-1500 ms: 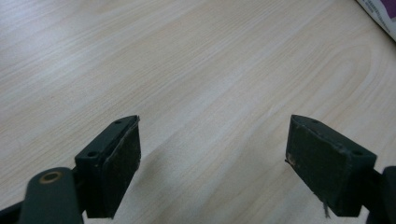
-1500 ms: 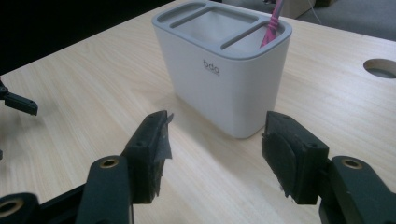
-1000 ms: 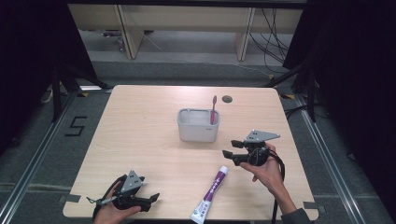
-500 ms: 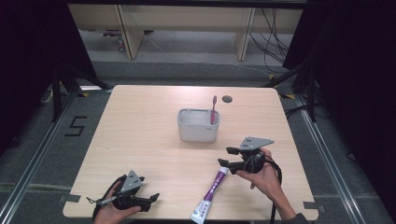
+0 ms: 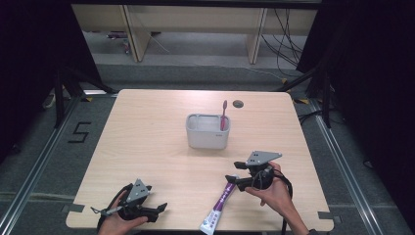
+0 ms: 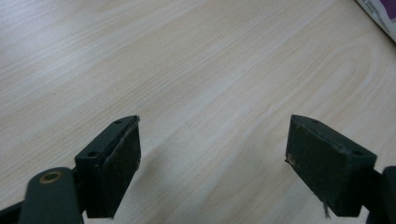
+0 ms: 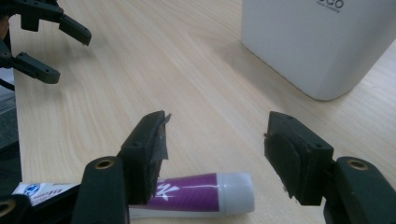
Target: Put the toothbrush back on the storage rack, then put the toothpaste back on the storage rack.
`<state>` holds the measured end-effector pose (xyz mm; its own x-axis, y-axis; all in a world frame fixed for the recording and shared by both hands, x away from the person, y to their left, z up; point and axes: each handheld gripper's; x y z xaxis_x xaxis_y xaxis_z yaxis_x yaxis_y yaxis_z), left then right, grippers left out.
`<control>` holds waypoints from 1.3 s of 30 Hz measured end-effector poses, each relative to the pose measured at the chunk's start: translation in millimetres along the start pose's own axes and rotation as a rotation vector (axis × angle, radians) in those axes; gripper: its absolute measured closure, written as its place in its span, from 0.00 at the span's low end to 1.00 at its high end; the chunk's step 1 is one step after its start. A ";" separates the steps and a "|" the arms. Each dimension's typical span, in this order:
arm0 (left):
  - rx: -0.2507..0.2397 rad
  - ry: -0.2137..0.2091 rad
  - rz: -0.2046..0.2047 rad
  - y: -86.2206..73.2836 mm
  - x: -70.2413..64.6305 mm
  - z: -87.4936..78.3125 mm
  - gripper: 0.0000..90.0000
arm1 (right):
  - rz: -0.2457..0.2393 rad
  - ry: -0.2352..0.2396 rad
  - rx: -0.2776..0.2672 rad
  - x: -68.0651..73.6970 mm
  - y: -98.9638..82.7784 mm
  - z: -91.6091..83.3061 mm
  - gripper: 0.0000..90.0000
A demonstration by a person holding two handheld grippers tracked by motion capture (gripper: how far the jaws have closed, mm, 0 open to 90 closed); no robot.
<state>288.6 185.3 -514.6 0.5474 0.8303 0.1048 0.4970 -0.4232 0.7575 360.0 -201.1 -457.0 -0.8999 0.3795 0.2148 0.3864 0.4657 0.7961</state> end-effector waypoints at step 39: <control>0.004 0.001 -0.001 -0.1 -0.5 -0.1 0.19 | -0.011 0.098 0.062 12.0 -15.1 11.3 0.36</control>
Point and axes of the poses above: each handheld gripper's, and its own axes: z roughly forward along the jaws, y roughly out of its top, x roughly to its left, and after that the axes turned 13 degrees about y, right-handed
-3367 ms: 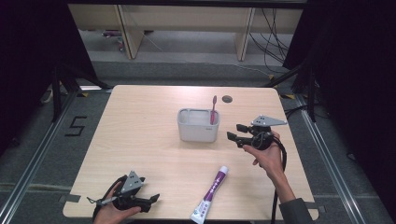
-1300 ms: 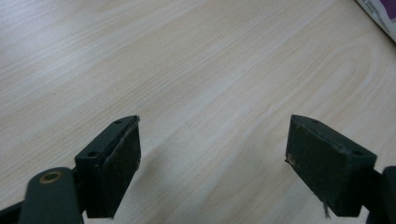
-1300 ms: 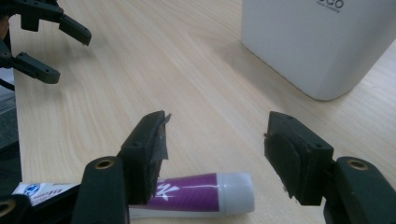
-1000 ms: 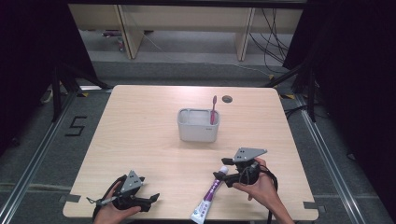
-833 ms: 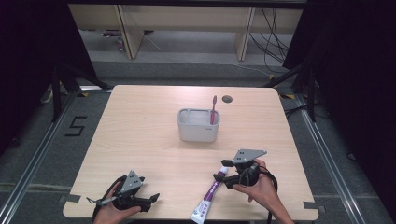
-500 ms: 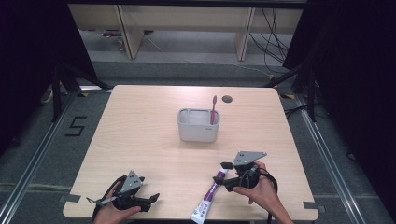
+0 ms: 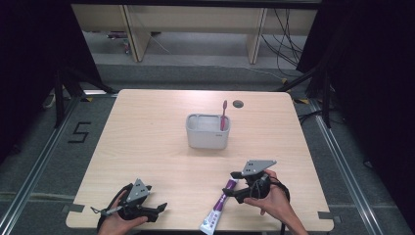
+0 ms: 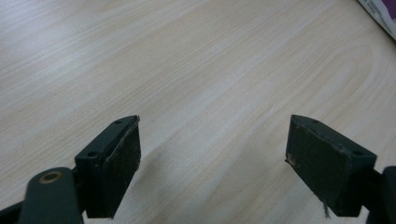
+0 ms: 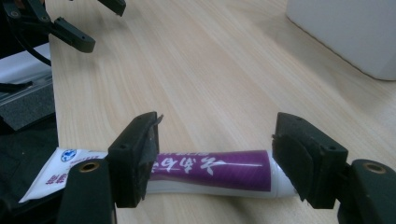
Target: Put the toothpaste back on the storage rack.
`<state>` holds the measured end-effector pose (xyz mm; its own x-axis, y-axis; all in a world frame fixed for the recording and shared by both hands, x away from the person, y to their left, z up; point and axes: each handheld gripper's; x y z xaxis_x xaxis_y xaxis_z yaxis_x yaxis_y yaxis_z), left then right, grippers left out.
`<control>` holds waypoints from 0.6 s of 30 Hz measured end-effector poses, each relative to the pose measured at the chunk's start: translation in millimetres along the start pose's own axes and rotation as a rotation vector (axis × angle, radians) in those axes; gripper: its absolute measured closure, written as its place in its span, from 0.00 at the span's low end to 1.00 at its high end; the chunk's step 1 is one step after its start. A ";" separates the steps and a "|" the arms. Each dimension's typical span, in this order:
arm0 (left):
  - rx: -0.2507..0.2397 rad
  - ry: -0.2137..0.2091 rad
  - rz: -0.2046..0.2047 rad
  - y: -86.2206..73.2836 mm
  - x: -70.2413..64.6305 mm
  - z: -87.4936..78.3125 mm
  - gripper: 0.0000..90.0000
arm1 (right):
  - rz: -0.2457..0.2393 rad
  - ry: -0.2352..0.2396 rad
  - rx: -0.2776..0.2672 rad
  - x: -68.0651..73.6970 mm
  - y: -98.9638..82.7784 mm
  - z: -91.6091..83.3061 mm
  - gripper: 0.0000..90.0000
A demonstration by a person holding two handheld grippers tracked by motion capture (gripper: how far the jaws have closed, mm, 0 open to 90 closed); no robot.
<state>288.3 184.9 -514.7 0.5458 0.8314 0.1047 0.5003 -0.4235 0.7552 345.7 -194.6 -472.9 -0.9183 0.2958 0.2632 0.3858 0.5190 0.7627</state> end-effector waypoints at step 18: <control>-0.009 -0.003 0.013 -0.3 1.0 -1.2 0.19 | -0.053 0.023 0.075 2.9 0.7 10.4 0.36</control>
Point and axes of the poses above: each handheld gripper's, and its own axes: z roughly forward along the jaws, y roughly out of its top, x roughly to its left, and after that the axes turned 13 degrees about y, right-handed
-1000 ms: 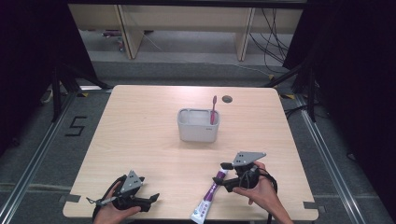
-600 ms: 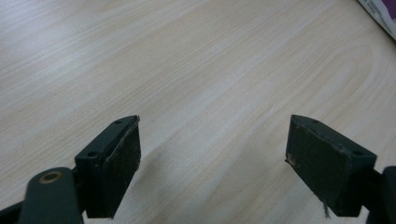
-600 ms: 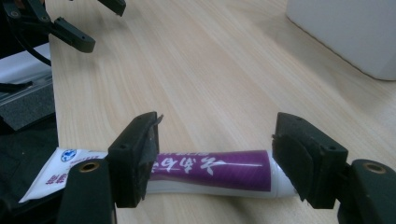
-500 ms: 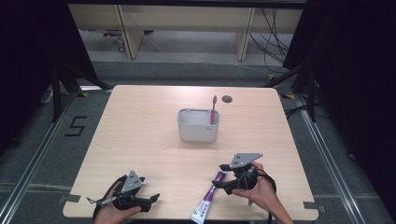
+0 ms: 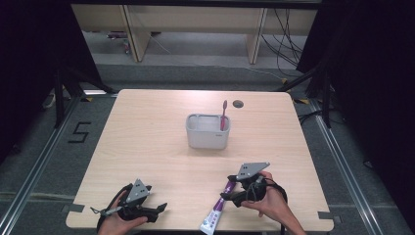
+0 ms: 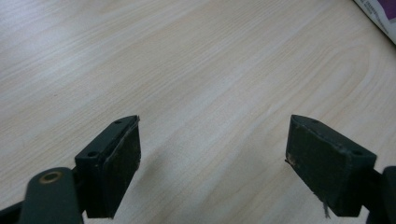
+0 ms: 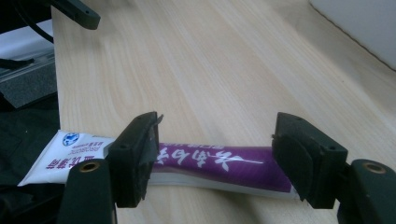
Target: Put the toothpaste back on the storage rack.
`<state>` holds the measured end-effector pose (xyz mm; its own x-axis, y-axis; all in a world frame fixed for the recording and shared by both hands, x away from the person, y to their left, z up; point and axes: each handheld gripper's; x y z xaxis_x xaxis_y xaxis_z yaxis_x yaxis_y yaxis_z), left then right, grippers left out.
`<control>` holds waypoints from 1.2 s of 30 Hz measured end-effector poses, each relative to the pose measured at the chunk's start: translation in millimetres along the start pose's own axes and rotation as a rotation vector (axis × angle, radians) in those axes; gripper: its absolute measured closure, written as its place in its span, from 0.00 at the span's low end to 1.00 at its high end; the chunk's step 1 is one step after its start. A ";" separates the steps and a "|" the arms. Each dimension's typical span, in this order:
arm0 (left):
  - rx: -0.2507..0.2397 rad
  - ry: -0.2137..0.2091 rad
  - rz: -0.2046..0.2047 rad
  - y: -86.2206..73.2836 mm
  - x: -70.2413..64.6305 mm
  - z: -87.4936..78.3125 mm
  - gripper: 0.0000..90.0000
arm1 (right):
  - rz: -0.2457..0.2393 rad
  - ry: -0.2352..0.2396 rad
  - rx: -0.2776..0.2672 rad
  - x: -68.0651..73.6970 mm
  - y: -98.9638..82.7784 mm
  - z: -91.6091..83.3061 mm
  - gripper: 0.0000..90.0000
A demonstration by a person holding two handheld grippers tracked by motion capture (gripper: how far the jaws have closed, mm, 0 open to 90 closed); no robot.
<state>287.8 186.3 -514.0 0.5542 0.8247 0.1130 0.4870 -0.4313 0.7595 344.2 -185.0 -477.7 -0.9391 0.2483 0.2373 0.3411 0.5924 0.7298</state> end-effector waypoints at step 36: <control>0.003 0.002 0.001 -2.5 0.3 -1.4 0.19 | 0.016 -0.135 0.089 -17.4 5.4 0.6 1.00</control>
Point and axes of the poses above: each handheld gripper's, and its own axes: z roughly forward along the jaws, y roughly out of its top, x roughly to its left, and after that the axes turned 13 degrees about y, right-handed
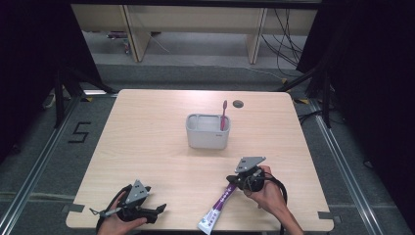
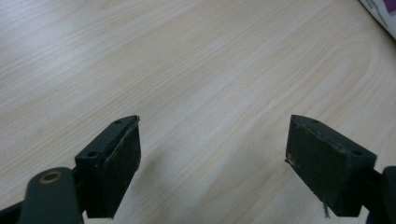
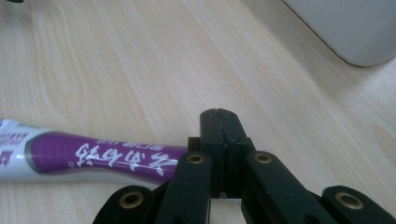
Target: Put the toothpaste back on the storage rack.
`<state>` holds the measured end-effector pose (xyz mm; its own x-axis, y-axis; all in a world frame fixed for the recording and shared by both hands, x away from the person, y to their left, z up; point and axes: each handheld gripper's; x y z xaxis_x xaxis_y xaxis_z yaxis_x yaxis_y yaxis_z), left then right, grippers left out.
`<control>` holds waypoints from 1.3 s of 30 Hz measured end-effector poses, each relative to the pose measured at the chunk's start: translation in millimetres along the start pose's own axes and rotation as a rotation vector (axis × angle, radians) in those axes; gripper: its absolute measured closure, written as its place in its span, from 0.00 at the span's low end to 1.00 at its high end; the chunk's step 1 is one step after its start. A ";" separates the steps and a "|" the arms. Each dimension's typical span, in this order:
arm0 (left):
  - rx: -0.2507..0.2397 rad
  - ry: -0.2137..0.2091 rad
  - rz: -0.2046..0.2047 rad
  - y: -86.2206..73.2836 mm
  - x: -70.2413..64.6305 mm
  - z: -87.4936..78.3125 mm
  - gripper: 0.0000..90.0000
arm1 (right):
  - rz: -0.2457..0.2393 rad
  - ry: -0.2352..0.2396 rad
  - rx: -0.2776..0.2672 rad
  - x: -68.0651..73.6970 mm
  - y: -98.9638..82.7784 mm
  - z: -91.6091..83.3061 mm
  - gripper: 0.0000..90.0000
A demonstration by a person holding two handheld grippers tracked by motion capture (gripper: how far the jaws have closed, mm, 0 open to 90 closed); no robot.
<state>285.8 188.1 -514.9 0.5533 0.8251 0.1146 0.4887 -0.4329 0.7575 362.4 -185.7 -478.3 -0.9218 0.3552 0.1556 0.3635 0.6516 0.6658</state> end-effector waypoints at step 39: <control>-0.003 0.009 -0.013 -0.2 2.4 -0.1 0.19 | 0.030 0.014 0.083 50.3 -39.9 -25.9 1.00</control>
<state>287.0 190.3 -514.7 0.5408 0.8340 0.1100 0.4942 -0.4208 0.7607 298.1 -211.2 -478.1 -0.9120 0.3661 0.1852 0.4002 0.6944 0.5980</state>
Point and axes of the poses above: each handheld gripper's, and its own axes: z roughly forward along the jaws, y roughly out of its top, x roughly to its left, and after that the axes turned 13 degrees about y, right-handed
